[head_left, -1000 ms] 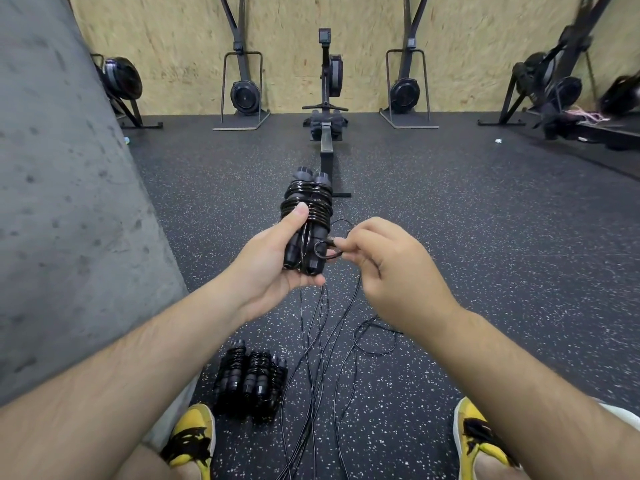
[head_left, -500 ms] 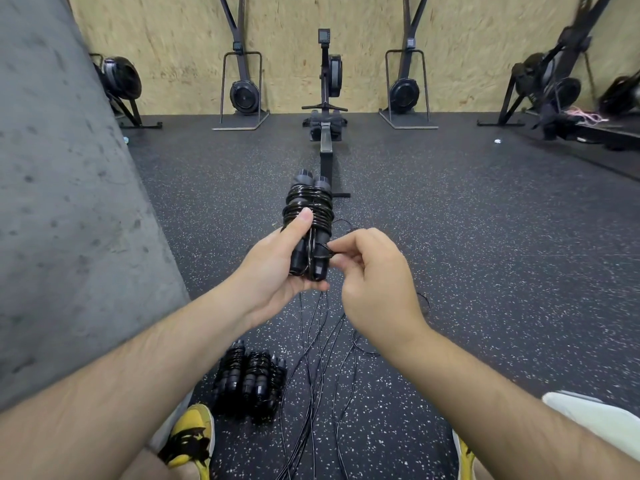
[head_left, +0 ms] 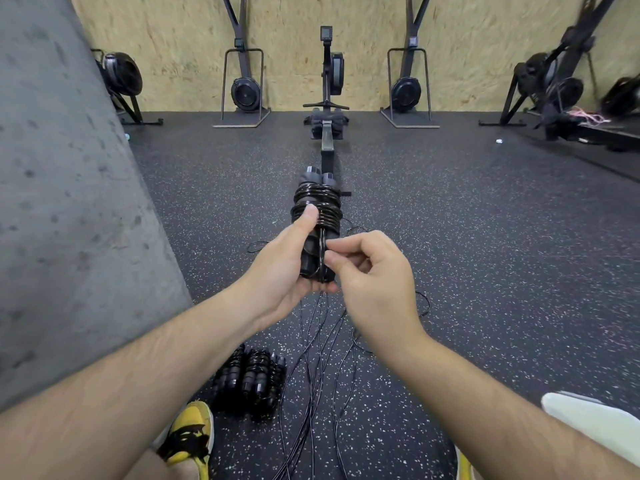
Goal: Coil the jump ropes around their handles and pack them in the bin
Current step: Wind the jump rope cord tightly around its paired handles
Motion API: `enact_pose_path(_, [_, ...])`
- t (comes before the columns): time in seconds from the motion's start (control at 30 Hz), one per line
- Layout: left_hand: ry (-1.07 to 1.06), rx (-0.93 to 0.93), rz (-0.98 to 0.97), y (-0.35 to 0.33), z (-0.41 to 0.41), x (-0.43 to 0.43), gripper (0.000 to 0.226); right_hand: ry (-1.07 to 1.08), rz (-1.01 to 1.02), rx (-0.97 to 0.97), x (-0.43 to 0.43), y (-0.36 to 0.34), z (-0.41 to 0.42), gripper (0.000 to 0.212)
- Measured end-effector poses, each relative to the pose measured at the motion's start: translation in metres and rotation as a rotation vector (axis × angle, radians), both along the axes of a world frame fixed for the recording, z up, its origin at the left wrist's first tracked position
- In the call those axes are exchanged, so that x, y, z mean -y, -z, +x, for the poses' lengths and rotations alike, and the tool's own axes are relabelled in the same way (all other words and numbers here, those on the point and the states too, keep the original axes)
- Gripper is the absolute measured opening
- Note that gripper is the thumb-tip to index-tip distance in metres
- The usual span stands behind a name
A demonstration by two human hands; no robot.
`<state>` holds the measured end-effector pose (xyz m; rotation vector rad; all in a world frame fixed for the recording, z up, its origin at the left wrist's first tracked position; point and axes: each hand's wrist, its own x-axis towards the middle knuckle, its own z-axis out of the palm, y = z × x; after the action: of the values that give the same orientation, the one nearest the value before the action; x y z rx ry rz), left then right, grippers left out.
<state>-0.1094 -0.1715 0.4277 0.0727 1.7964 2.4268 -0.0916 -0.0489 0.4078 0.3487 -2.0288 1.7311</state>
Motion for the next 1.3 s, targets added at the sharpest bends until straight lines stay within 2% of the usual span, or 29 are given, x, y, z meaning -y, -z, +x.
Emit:
enact_pose_path(0.13, [0.021,0.014,0.04,0.001,0.001,0.0,0.071,0.066,0.107,-0.086,0.002,0.008,-0.008,0.009])
enact_pose_path(0.27, [-0.067,-0.002,0.078,0.001,-0.004,0.009,0.049,-0.113,0.198,-0.121,0.0,0.004,-0.01,0.026])
enact_pose_path(0.37, [-0.093,0.001,0.068,0.002,-0.008,0.018,0.05,-0.144,0.296,-0.167,-0.006,0.002,-0.01,0.028])
enact_pose_path(0.53, [-0.034,-0.029,0.013,0.005,-0.007,0.02,0.056,-0.016,0.326,-0.154,-0.005,0.005,-0.015,0.006])
enact_pose_path(0.63, [0.037,-0.032,-0.029,0.013,-0.004,0.017,0.044,-0.042,0.254,-0.122,0.004,0.005,-0.013,0.005])
enact_pose_path(0.8, [-0.05,0.021,-0.003,0.013,-0.008,0.023,0.041,-0.054,0.234,-0.123,0.017,0.007,-0.018,0.011])
enact_pose_path(0.9, [-0.102,-0.024,-0.068,0.017,-0.015,0.035,0.039,-0.103,0.168,-0.023,0.03,0.012,-0.02,0.017])
enact_pose_path(1.0, [-0.125,-0.016,-0.178,0.022,-0.019,0.047,0.074,-0.171,0.067,0.192,0.044,0.01,-0.022,0.02])
enact_pose_path(1.03, [-0.136,-0.003,-0.204,0.025,-0.02,0.052,0.079,-0.178,0.047,0.262,0.048,0.01,-0.024,0.023])
enact_pose_path(1.17, [-0.101,0.034,-0.213,0.046,-0.028,0.076,0.07,-0.206,0.042,0.479,0.061,0.025,-0.043,0.045])
enact_pose_path(1.3, [-0.127,0.053,-0.246,0.073,-0.032,0.099,0.059,-0.186,0.122,0.591,0.077,0.054,-0.061,0.065])
